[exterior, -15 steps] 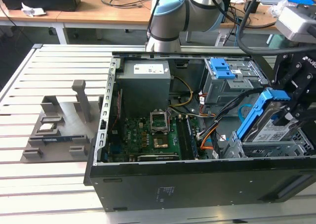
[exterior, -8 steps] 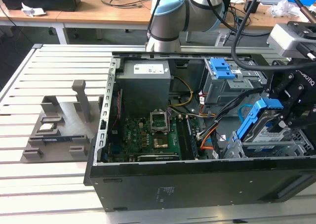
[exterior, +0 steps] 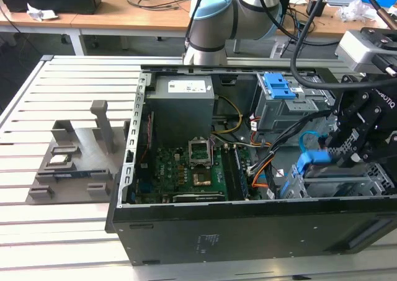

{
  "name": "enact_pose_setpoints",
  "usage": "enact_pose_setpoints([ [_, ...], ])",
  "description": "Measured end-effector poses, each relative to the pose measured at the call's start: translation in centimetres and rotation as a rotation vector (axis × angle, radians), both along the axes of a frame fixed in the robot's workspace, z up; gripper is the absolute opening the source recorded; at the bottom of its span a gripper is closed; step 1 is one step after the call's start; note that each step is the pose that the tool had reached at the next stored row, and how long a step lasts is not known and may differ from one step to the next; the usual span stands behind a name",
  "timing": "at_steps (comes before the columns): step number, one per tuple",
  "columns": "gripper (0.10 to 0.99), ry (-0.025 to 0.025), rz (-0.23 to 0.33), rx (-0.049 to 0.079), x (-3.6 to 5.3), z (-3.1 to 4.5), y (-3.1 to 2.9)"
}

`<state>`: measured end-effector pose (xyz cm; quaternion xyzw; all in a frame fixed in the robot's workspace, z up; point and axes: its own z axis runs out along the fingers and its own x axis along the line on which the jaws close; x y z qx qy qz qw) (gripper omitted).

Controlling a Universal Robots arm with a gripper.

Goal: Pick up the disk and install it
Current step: 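Insert the disk into the insertion slot, then insert the first disk wire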

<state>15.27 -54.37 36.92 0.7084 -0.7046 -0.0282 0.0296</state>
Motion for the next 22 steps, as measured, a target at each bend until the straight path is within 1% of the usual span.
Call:
enact_pose_setpoints([
  [4,0.435,0.0,0.0,0.0,0.0,0.0,0.0],
  [6,0.42,0.0,0.0,0.0,-0.01,-0.01,0.0],
  [8,0.29,0.0,0.0,0.0,0.0,-0.02,0.0],
  [9,0.29,0.0,0.0,0.0,-0.01,-0.01,0.0],
  [10,0.173,0.0,0.0,0.0,-0.01,-0.02,0.0],
  [11,0.173,0.0,0.0,0.0,-0.01,-0.02,0.0],
  [12,0.114,0.0,0.0,0.0,0.0,-0.02,0.0],
  [18,0.106,0.0,0.0,0.0,0.0,-0.04,0.0],
  [19,0.106,0.0,0.0,0.0,0.26,-0.06,0.01],
  [20,0.106,0.0,0.0,0.0,0.92,-0.05,0.08],
  [22,0.106,0.0007,0.0,0.0,1.68,-0.08,0.4],
])
